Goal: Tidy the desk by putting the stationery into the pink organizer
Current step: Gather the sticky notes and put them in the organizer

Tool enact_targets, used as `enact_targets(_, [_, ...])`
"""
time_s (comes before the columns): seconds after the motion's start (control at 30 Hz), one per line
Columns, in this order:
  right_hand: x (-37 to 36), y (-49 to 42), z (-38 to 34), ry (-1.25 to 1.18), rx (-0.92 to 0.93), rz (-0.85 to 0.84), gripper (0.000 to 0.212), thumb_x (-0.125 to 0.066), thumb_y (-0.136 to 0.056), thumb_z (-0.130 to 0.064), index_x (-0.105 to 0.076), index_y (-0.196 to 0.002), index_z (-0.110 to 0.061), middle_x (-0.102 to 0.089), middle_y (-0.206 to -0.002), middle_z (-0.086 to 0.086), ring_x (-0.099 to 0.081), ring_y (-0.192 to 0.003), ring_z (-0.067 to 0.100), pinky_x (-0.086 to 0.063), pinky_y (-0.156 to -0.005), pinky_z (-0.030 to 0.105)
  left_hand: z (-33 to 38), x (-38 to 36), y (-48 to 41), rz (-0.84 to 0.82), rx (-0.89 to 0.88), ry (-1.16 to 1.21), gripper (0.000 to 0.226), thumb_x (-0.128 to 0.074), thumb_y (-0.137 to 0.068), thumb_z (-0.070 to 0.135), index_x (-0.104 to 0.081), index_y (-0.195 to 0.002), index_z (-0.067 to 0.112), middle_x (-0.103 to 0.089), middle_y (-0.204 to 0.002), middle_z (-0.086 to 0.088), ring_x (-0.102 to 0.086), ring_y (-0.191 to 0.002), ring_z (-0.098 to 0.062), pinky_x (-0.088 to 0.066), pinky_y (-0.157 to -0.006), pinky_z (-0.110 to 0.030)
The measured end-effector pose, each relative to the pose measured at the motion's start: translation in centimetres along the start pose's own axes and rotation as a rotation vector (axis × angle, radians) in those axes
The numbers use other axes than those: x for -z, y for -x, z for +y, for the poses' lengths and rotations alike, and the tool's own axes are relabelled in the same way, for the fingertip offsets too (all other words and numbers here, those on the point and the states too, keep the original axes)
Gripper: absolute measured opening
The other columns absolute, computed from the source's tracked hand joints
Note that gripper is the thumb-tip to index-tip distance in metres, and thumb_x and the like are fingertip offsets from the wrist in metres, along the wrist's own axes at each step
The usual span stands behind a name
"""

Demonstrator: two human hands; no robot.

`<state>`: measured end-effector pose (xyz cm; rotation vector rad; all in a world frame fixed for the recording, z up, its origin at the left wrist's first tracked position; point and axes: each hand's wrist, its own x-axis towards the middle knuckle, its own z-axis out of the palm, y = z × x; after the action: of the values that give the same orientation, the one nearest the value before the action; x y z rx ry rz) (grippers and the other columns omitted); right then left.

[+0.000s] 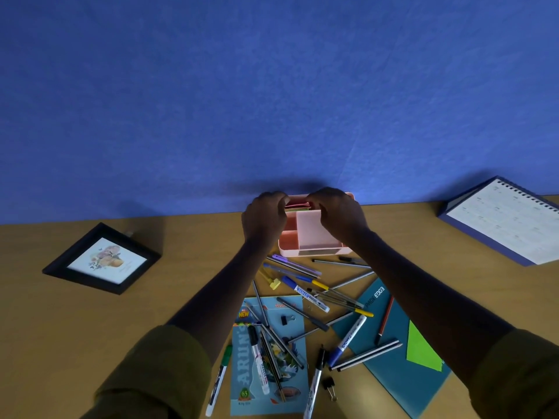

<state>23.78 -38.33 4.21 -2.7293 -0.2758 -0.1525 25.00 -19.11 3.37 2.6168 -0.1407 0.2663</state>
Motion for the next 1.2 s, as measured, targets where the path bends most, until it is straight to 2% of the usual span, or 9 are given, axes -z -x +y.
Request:
enact_targets(0.13, [1.1,1.8,0.4,-0.051,-0.007,0.033,0.025,-0.074,-0.098,-0.013,-0.075,-0.123,-0.018,-0.076,-0.125,0.008,-0.076,-0.105,0.031,-0.067,-0.075,0.042,2.6,0.1,1.9,0.085,0.035,0.155,0.020,-0.064,-0.107,0.028,-0.081,-0.111,0.019,-0.082,-0.101,0.005,-0.076,-0.089,-0.013,-0.062,-0.077,-0.028])
enact_targets(0.27, [2.6,5.5,1.4,-0.140,-0.003,0.093,0.017,-0.071,-0.102,-0.017,-0.075,-0.118,-0.014,-0.079,-0.113,0.008,-0.079,-0.096,0.028,-0.067,-0.071,0.039,5.8,-0.4,5.0,0.019,0.105,0.324,0.023,-0.061,-0.108,0.032,-0.079,-0.101,0.019,-0.074,-0.079,0.009,-0.067,-0.066,-0.004,-0.049,-0.058,-0.017])
enact_targets(0.4, [3.8,10.4,3.2,-0.252,-0.071,0.112,0.016,-0.067,-0.101,-0.011,-0.077,-0.114,-0.012,-0.080,-0.106,0.007,-0.077,-0.088,0.021,-0.065,-0.070,0.040,8.9,-0.7,8.9,-0.231,0.203,0.559,0.022,-0.063,-0.106,0.029,-0.079,-0.098,0.015,-0.077,-0.089,0.008,-0.069,-0.076,0.000,-0.057,-0.071,-0.014])
enact_targets(0.6, [5.2,20.0,6.9,-0.347,-0.339,0.159,0.023,-0.076,-0.093,0.001,-0.082,-0.108,-0.016,-0.080,-0.103,-0.002,-0.073,-0.090,0.008,-0.058,-0.080,0.026,13.4,-2.3,15.0,-0.707,0.511,0.785,0.016,-0.065,-0.101,0.023,-0.078,-0.094,0.018,-0.073,-0.070,0.000,-0.066,-0.059,-0.011,-0.059,-0.064,-0.038])
enact_targets(0.7, [5.9,24.8,8.5,-0.342,-0.443,0.164,0.022,-0.077,-0.092,0.002,-0.082,-0.106,-0.015,-0.080,-0.098,-0.006,-0.071,-0.083,0.000,-0.054,-0.074,0.018,15.6,-3.4,17.6,-0.803,0.610,0.851,0.018,-0.064,-0.101,0.013,-0.076,-0.089,0.018,-0.074,-0.075,-0.007,-0.066,-0.059,-0.014,-0.060,-0.061,-0.032])
enact_targets(0.83, [5.6,30.0,10.8,-0.303,-0.589,0.159,0.022,-0.078,-0.090,0.004,-0.083,-0.103,-0.014,-0.079,-0.093,-0.006,-0.070,-0.078,-0.002,-0.051,-0.069,0.014,17.7,-5.7,20.3,-0.916,0.674,0.856,0.015,-0.066,-0.099,0.010,-0.075,-0.088,0.010,-0.069,-0.076,-0.008,-0.062,-0.063,-0.014,-0.056,-0.062,-0.032])
enact_targets(1.0, [4.2,34.1,11.7,-0.278,-0.730,0.115,0.021,-0.079,-0.089,0.005,-0.083,-0.102,-0.012,-0.081,-0.094,0.001,-0.072,-0.075,0.012,-0.052,-0.066,0.020,19.4,-9.0,22.7,-0.903,0.649,0.693,0.014,-0.061,-0.082,0.026,-0.068,-0.073,0.017,-0.059,-0.072,-0.008,-0.059,-0.070,-0.018,-0.063,-0.074,-0.053])
enact_targets(1.1, [3.1,35.5,11.7,-0.257,-0.810,0.023,0.020,-0.079,-0.091,-0.002,-0.082,-0.110,-0.009,-0.080,-0.105,0.009,-0.072,-0.082,0.022,-0.055,-0.068,0.032,20.8,-9.4,23.5,-0.897,0.659,0.667,0.016,-0.058,-0.089,0.016,-0.063,-0.074,0.021,-0.055,-0.075,-0.009,-0.055,-0.072,-0.018,-0.049,-0.066,-0.036])
enact_targets(1.2, [1.6,36.7,11.8,-0.238,-0.825,-0.087,0.032,-0.079,-0.092,-0.008,-0.078,-0.123,-0.011,-0.076,-0.124,0.011,-0.073,-0.102,0.029,-0.057,-0.081,0.036,21.8,-10.2,24.2,-0.903,0.630,0.627,0.025,-0.058,-0.092,0.013,-0.054,-0.069,0.021,-0.052,-0.072,-0.005,-0.052,-0.073,-0.015,-0.040,-0.065,-0.034])
